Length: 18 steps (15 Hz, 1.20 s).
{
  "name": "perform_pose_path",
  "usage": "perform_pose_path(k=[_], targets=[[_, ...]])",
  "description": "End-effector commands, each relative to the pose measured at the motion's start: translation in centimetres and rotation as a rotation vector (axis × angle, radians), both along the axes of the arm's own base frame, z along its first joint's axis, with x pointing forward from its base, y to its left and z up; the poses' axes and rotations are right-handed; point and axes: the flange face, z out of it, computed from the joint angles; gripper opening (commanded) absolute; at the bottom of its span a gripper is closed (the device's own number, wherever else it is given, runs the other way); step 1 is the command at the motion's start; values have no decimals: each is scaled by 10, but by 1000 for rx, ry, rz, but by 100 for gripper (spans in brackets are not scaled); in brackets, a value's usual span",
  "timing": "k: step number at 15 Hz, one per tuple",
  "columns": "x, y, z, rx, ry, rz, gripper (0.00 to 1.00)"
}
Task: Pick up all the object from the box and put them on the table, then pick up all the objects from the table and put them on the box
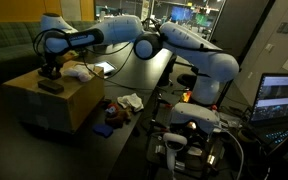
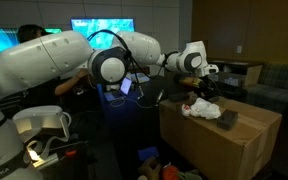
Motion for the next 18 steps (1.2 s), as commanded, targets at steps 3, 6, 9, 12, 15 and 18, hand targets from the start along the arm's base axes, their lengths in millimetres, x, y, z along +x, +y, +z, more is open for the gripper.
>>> perform_pose_path(k=[3, 6, 9, 12, 15, 18], targets=[[1, 17, 22, 40, -14, 41, 31], [-1, 32, 44, 24, -38, 49, 31], [-2, 41, 70, 1, -77, 32, 31], [-5, 38, 95, -40, -78, -6, 31], [-17, 26, 116, -92, 6, -18, 31], [-33, 10, 132, -120, 108, -42, 31]])
